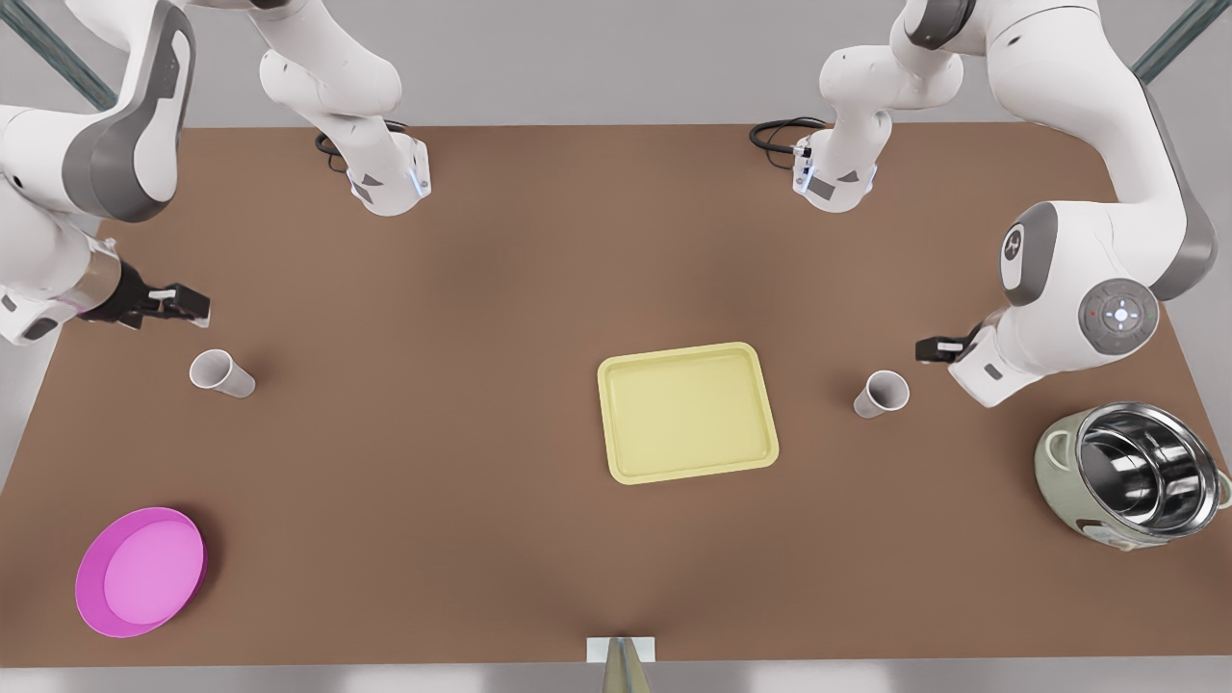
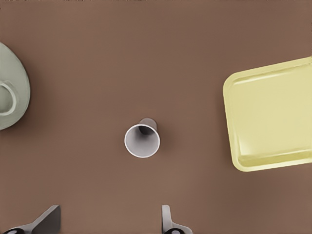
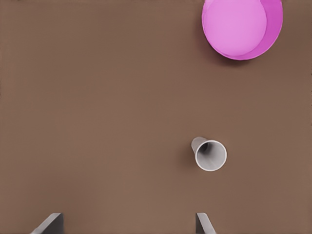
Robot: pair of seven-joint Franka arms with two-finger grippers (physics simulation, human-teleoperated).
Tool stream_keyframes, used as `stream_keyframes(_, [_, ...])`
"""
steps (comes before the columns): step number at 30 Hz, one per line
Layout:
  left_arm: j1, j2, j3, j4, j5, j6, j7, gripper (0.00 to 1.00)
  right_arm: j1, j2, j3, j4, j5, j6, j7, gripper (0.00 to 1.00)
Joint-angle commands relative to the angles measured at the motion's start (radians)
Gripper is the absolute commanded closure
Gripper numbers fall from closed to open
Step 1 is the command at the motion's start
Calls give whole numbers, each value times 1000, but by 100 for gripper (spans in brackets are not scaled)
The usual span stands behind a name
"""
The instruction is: Use both arms to respectively pick up the white IKEA cups from the middle-left and middle-right positions, then place the white IKEA cups onto the middle-middle tray, ensuring that the cups remain upright and do not tip over
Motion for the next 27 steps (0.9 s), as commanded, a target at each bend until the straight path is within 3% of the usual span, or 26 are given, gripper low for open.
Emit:
stream_keyframes(1, [0,-1,0,0,-1,38,-14,0,-8,2,0,-1,4,66,-98,0])
stream_keyframes(3, [0,29,11,-24,2,46,-14,0,-8,8,-2,-1,8,66,-101,0])
stream_keyframes(8, [2,86,97,-366,0,492,-16,0,-185,215,-5,-15,11,96,-265,0])
stream_keyframes(12, [15,109,112,-511,-1,690,-16,0,-304,305,-3,-56,18,305,-414,0])
stream_keyframes(19, [31,146,112,-550,-41,732,-14,0,-340,281,-5,-274,42,578,-425,1])
stream_keyframes(20, [31,146,112,-554,-43,732,-14,10,-352,281,-5,-299,41,596,-425,1])
stream_keyframes(21, [31,146,112,-554,-43,732,-16,40,-355,281,-5,-311,42,604,-426,1])
stream_keyframes(22, [31,146,112,-554,-61,732,-17,58,-355,282,-5,-326,41,625,-432,1])
stream_keyframes(25, [31,145,110,-552,-96,726,-22,73,-366,276,-5,-368,33,653,-434,0])
stream_keyframes(27, [28,145,104,-555,-96,692,-22,74,-376,255,-5,-435,33,727,-440,0])
